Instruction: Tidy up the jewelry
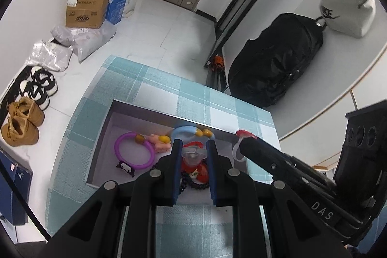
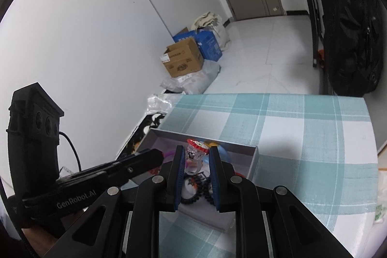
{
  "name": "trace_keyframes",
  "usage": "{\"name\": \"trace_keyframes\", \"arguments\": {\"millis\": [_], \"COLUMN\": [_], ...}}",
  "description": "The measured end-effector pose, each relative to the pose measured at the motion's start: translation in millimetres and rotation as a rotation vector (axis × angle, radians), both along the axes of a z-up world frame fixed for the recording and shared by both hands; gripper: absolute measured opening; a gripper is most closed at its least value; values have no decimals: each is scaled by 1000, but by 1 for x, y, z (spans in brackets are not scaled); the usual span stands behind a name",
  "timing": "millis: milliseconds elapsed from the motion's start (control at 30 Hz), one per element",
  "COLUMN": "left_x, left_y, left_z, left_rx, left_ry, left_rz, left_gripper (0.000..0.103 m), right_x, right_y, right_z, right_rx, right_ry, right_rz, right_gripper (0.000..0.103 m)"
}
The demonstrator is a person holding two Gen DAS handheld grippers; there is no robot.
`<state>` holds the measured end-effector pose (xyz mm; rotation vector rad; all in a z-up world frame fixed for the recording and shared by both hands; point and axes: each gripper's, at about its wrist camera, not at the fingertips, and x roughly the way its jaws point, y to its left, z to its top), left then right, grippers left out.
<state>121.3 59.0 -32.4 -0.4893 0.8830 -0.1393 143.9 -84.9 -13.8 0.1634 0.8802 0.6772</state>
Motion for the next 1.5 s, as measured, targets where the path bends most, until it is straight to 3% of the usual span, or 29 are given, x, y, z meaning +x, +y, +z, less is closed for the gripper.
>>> {"name": "trace_keyframes", "arguments": {"millis": [200,500,633,667,733,800,967,1067,1367,1500], "left_x": [4,6,8,9,11,8,6,4,-14,-21], "left_y": [0,-5,-3,-3,-4,-2,2,2,1,2], "left_z": [-7,-8,-8,-10,-12,-11,-8,-7,6,12], "left_rx": [-33,19,3,-12,-31,-37,-50,-28,152,191], "left_ry": [32,34,38,46,60,45,31,38,-2,-23], "left_rz": [2,-4,-9,-22,-31,-24,-10,2,41,71], "left_gripper": [14,15,15,17,35,46,48,49,52,59], "right_x": [0,3,1,1,2,2,1,-1,-17,-26], "right_y": [1,1,4,3,2,2,-3,-6,-13,-16], "right_z": [-9,-14,-15,-16,-17,-19,-20,-15,-3,1], "right_rx": [-11,-20,-31,-30,-38,-53,-61,-51,-40,-24], "right_ry": [40,60,61,62,67,69,63,36,-33,-55], "right_rz": [8,8,9,6,-1,4,-3,-8,-5,-5], "right_gripper": [19,19,21,22,22,23,30,41,56,66]}}
